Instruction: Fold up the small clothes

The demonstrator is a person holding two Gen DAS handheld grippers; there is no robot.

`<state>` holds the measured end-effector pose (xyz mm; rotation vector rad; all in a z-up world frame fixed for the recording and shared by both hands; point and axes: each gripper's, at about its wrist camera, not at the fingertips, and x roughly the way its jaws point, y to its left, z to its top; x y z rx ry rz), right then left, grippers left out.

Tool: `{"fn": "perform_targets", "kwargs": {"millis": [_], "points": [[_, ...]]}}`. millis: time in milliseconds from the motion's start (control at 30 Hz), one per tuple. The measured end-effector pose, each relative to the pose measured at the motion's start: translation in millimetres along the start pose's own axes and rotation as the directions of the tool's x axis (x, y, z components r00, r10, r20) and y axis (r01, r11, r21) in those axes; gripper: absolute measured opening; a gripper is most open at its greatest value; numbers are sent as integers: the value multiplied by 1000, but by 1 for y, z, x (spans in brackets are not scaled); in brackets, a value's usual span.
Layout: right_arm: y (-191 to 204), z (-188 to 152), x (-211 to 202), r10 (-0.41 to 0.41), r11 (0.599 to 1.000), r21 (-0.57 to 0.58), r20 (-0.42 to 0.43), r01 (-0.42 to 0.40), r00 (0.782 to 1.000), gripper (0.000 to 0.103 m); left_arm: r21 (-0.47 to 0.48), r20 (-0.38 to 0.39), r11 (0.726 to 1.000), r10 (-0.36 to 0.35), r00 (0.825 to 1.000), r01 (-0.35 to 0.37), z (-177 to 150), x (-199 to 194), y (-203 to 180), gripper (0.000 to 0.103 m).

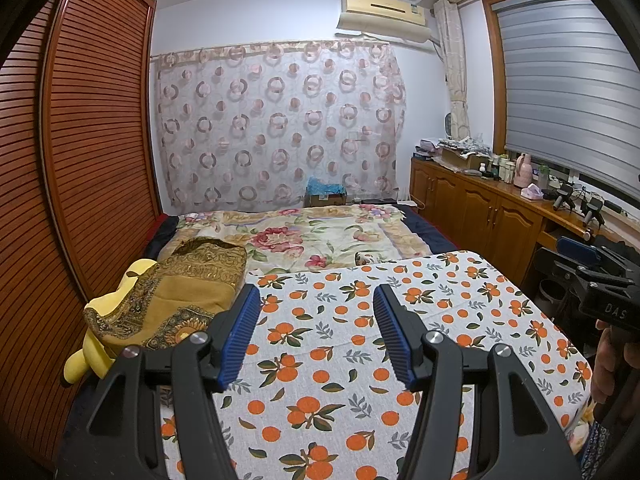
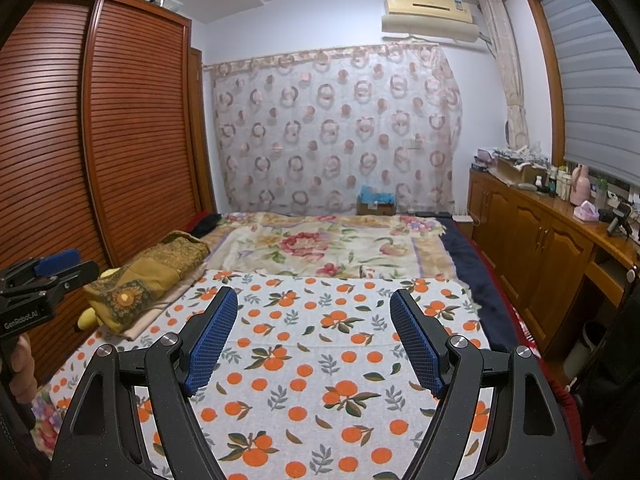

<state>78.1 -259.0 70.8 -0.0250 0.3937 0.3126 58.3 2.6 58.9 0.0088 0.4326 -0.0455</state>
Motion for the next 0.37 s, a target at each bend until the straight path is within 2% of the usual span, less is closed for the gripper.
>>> {"fn": "perform_targets", "kwargs": {"millis": [367], "points": [[-1, 0, 0, 1, 1000, 1, 0, -1, 1000, 81, 1, 0, 1000, -1, 1000, 1, 0, -3, 0, 58]]}}
